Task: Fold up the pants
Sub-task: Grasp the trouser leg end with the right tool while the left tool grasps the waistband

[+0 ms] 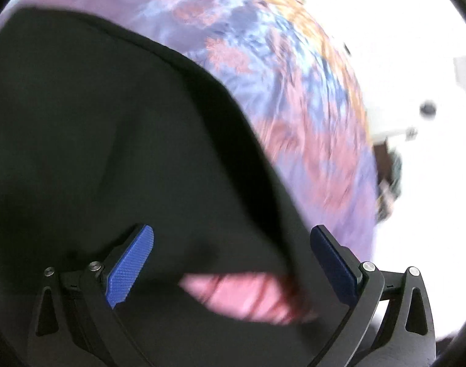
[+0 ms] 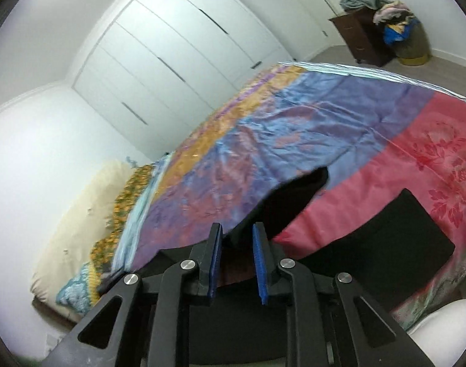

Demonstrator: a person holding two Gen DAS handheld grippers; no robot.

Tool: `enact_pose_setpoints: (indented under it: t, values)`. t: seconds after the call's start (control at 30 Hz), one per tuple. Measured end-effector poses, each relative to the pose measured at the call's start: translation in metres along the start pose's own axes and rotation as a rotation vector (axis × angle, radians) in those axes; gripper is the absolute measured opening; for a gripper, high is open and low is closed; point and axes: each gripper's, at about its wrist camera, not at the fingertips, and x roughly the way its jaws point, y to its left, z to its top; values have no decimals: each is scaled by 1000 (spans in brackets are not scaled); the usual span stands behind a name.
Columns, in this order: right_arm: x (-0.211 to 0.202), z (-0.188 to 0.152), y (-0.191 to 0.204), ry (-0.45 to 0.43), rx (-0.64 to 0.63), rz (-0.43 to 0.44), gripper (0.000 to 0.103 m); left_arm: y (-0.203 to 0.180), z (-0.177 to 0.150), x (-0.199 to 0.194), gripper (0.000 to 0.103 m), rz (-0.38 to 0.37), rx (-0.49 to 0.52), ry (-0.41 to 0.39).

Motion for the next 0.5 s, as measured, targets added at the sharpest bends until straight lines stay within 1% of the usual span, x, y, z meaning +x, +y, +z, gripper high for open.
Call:
enact_pose_setpoints:
  t: [0.07, 0.1, 0.17, 0.2, 0.27, 0.3, 0.33, 0.37, 0.43, 0.5]
  values:
    - [-13, 1, 7, -7, -30, 20, 1, -3, 16, 17, 102, -23, -44, 20]
    - [-16, 1, 9, 6, -52, 12, 1, -5, 21, 25, 102, -3, -47, 31]
    - [-12, -1, 3, 53, -57, -12, 1, -10, 27, 37, 102, 82, -29, 22]
    - [-12, -4, -1, 69, -49, -31, 3, -14, 28, 41, 102, 119, -7, 15]
    - [-7, -14, -9, 114, -43, -84, 18, -21, 28, 48, 102, 162, 46, 12]
    - [-4, -25, -11, 125, -32, -118, 53, -24, 27, 51, 102, 172, 69, 10]
    - [-1, -31, -14, 122, -19, -125, 84, -27, 26, 54, 102, 183, 92, 9]
    - [3, -41, -14, 118, 6, -116, 89, -30, 24, 56, 102, 196, 117, 9]
    - [30, -65, -12, 201, 65, -24, 88, -35, 21, 59, 102, 224, 156, 3]
    - [61, -85, -15, 252, 134, 36, 88, -44, 18, 66, 102, 237, 166, -1]
